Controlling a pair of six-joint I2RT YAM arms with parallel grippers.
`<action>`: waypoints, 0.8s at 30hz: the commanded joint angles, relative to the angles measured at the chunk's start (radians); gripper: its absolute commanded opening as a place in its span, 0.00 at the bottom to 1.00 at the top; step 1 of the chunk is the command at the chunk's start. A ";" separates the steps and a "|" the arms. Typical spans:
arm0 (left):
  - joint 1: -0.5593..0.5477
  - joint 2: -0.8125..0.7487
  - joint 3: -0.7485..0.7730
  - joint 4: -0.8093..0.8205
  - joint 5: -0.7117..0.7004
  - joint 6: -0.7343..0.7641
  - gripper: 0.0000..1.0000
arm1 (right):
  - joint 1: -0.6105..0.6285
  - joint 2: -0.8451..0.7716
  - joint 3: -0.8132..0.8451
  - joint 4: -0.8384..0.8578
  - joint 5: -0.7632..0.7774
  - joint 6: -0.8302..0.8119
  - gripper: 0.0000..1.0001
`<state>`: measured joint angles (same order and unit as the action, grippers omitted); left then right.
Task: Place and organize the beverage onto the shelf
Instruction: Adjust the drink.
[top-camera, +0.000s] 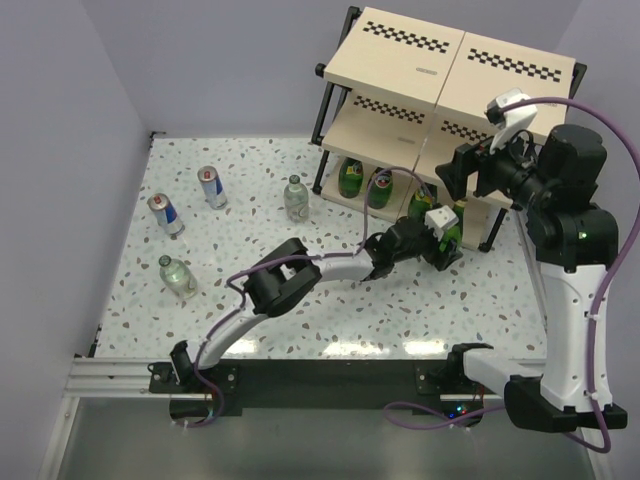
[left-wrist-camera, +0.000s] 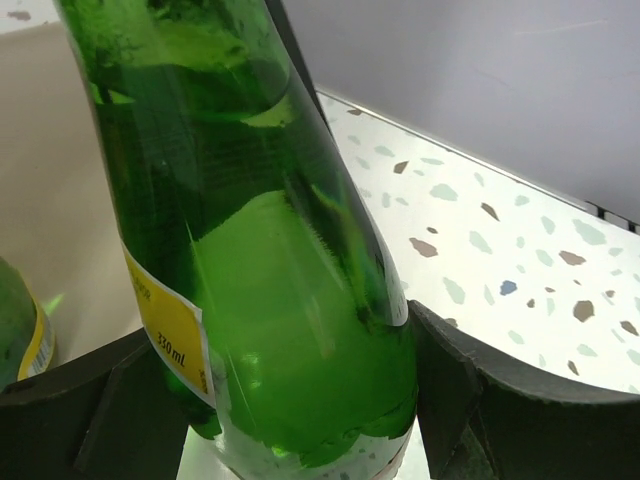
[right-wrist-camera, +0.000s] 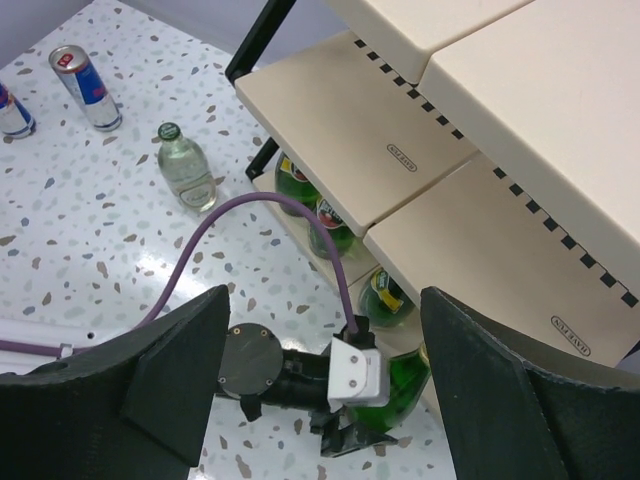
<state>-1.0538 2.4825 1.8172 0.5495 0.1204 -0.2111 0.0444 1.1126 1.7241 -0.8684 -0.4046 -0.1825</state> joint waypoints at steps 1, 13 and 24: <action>0.015 -0.017 0.142 0.058 -0.048 -0.033 0.00 | -0.005 0.007 0.040 0.014 0.027 0.018 0.80; 0.028 0.059 0.315 -0.082 -0.080 -0.043 0.00 | -0.003 0.016 0.072 -0.003 0.015 0.032 0.81; 0.034 0.085 0.381 -0.059 -0.100 -0.017 0.00 | -0.003 0.015 0.081 -0.012 0.018 0.028 0.81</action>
<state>-1.0275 2.6125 2.1082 0.3096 0.0391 -0.2276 0.0444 1.1259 1.7725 -0.8726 -0.4015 -0.1719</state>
